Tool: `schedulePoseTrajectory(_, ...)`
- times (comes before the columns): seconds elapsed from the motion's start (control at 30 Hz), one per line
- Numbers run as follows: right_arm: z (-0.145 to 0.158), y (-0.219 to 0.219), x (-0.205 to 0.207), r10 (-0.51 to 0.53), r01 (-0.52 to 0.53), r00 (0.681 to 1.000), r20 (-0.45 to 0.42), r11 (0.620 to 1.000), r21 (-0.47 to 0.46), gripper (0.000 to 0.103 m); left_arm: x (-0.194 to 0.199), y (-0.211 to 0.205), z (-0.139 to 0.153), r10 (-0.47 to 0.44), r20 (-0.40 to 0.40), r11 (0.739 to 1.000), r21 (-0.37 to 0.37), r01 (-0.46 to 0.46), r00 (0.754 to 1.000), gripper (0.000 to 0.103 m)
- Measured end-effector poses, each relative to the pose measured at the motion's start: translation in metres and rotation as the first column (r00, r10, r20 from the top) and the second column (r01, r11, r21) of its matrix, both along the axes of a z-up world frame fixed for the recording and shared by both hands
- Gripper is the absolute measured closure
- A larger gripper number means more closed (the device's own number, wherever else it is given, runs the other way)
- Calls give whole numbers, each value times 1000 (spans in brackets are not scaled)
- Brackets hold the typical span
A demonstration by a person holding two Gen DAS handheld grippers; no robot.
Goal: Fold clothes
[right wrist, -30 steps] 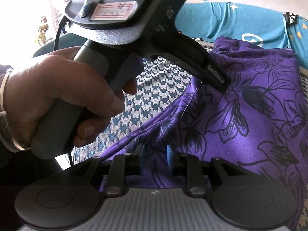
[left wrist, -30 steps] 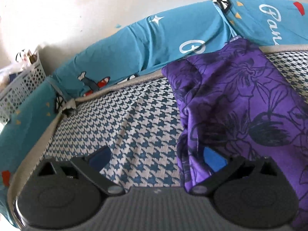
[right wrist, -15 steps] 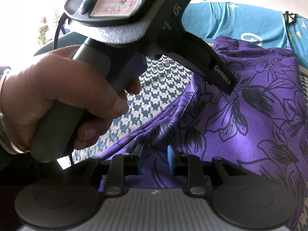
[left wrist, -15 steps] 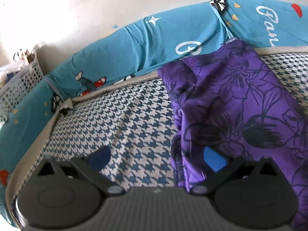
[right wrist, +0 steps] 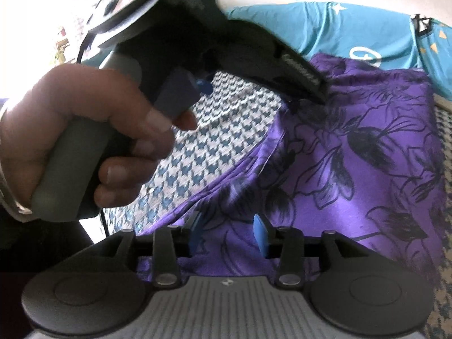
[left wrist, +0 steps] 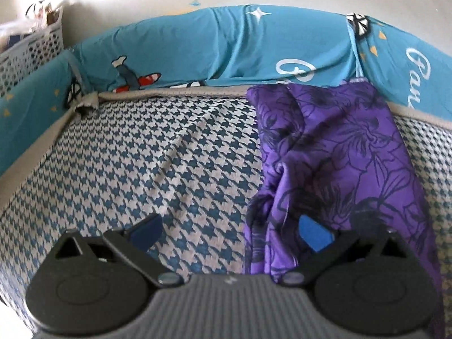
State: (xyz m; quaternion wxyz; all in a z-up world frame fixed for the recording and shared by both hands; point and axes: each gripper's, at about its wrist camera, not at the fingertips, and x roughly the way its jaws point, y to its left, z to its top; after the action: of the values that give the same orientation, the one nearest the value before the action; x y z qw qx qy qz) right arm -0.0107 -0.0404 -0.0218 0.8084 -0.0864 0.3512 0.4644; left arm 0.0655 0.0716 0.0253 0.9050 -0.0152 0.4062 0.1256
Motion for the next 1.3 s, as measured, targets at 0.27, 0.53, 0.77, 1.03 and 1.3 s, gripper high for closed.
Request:
schedulePoseTrajectory(0.27, 9, -15, 23, -119, 119, 993, 5, 993, 19, 62, 2, 0, 1, 18, 0, 1000, -9, -18, 1000, 0)
schedulePoseTrajectory(0.53, 14, -31, 33, -205, 205, 979, 1, 978, 24, 62, 5, -5, -1, 14, -10, 1000, 0, -14, 1000, 0)
schedulePoseTrajectory(0.77, 20, -40, 42, -267, 267, 964, 5, 963, 28, 62, 7, -5, -1, 21, -15, 1000, 0, -21, 1000, 0)
schedulePoseTrajectory(1.03, 27, -57, 61, -347, 346, 938, 14, 937, 48, 61, 9, -8, -1, 21, -18, 1000, -5, -21, 1000, 0)
schedulePoseTrajectory(1.3, 29, -72, 84, -410, 410, 912, -14, 909, 70, 60, 11, -14, -5, 13, -23, 1000, 3, -13, 1000, 0)
